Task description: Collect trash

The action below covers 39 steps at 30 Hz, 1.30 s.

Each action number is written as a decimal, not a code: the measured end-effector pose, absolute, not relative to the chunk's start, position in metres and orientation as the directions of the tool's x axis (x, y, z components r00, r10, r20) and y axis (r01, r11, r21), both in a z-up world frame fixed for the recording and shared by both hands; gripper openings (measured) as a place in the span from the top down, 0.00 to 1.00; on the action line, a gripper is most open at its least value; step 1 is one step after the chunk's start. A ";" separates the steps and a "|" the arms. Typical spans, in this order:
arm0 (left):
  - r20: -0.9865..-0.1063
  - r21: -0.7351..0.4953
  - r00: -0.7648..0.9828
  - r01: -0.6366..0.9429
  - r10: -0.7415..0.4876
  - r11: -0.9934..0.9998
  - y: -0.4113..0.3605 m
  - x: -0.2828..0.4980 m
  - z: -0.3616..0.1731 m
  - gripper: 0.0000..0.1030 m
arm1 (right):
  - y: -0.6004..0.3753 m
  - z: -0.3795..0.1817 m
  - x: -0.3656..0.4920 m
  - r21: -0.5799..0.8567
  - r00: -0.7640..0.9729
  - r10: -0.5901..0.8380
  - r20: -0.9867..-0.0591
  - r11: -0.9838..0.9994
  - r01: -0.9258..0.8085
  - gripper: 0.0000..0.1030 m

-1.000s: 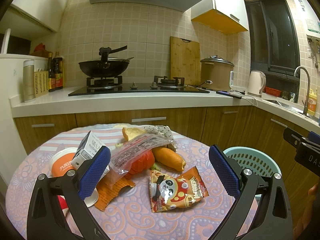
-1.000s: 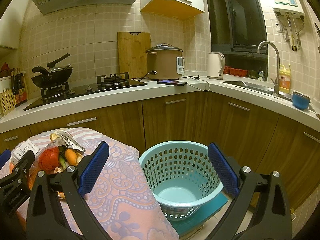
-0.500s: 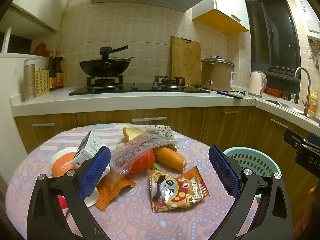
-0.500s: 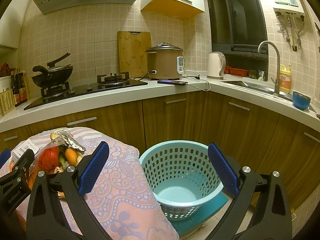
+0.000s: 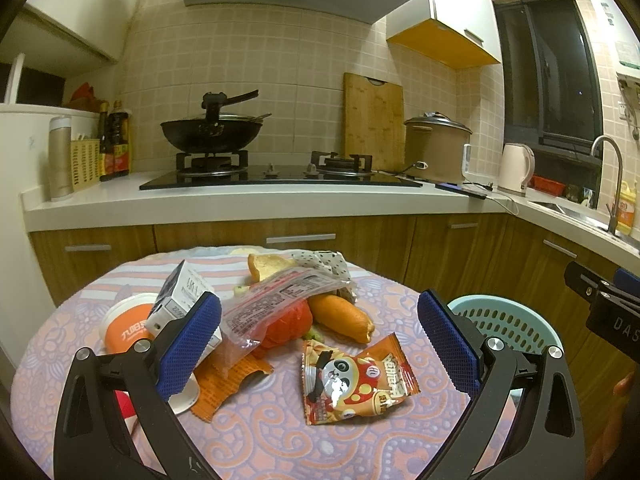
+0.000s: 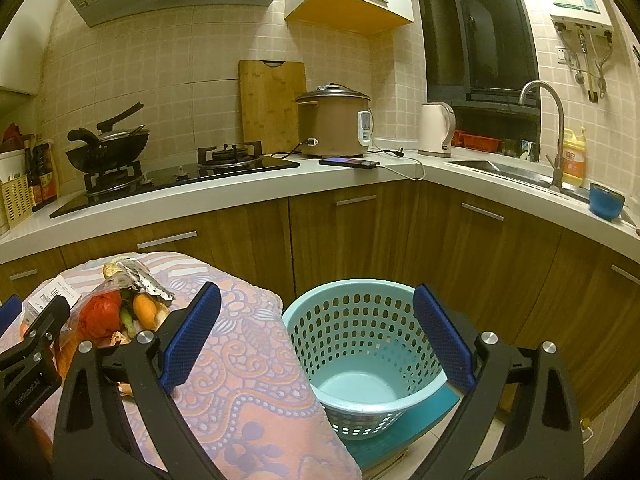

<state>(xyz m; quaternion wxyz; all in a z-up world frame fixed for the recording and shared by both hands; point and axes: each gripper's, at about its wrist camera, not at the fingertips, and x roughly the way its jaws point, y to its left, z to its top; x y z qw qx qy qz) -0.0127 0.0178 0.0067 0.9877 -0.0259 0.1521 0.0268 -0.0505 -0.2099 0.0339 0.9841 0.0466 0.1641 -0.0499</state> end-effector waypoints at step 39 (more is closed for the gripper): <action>-0.573 -0.153 0.780 -0.405 0.253 0.901 0.207 -0.107 -0.019 0.07 | -0.088 -0.015 -0.036 0.081 0.815 0.274 -0.510 0.959 -0.272 0.38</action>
